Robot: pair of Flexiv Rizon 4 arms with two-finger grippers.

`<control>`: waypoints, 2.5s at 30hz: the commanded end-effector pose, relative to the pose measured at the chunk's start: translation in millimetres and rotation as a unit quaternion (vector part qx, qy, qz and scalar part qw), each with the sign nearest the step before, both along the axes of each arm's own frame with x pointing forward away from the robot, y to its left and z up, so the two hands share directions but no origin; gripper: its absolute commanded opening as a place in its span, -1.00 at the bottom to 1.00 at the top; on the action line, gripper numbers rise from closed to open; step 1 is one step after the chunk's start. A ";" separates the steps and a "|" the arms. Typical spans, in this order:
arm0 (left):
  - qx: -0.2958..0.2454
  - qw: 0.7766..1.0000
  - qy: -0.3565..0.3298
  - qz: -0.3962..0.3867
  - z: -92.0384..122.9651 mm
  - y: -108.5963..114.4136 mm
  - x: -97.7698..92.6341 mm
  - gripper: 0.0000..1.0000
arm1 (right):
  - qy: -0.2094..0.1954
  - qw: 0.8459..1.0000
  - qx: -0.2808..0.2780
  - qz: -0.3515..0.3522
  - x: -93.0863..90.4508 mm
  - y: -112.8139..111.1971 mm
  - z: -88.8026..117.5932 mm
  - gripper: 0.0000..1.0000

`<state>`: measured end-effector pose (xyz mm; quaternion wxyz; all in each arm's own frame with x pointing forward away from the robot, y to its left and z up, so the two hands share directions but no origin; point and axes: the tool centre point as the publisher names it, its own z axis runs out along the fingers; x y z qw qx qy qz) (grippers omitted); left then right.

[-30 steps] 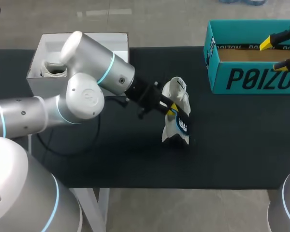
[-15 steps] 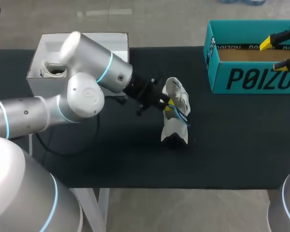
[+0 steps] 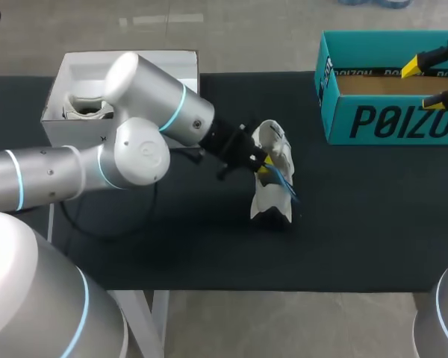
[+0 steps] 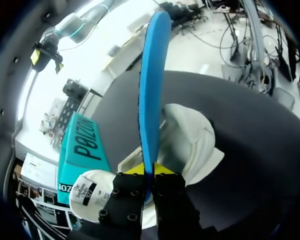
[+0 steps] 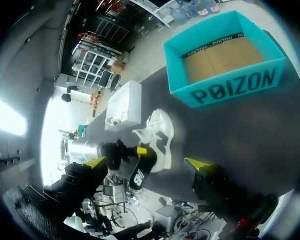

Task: Take the shoe out of the shoebox, open the shoe tongue, remove and reinsert the insole, then place the shoe into the shoebox

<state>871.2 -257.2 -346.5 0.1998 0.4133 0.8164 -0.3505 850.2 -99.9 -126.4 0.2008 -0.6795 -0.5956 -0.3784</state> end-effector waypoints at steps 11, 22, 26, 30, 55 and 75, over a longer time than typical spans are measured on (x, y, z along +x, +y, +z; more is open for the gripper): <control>0.003 1.000 -0.015 -0.015 22.4 2.3 -33.3 -0.49 | 0.001 1.000 -0.002 -0.002 -0.8 0.6 -0.3 1.00; 0.019 1.000 -0.014 -0.009 4.6 -0.3 -17.0 -1.00 | 0.001 1.000 -0.002 -0.002 -0.8 0.6 -0.3 1.00; 0.029 0.999 -0.020 -0.007 1.7 -0.9 -11.1 -1.00 | 0.001 1.000 -0.002 -0.002 -0.8 0.6 -0.3 1.00; 0.045 0.998 -0.034 0.008 -3.1 1.0 -4.8 -1.00 | 0.001 1.000 -0.002 -0.002 -0.8 0.6 -0.3 1.00; 0.018 0.990 -0.109 0.086 -17.3 9.3 7.8 -1.00 | 0.001 1.000 -0.002 -0.002 -0.8 0.6 -0.3 1.00; -0.004 0.992 -0.108 0.066 17.8 11.3 -24.5 -0.20 | 0.001 1.000 -0.002 -0.002 -0.8 0.6 -0.3 1.00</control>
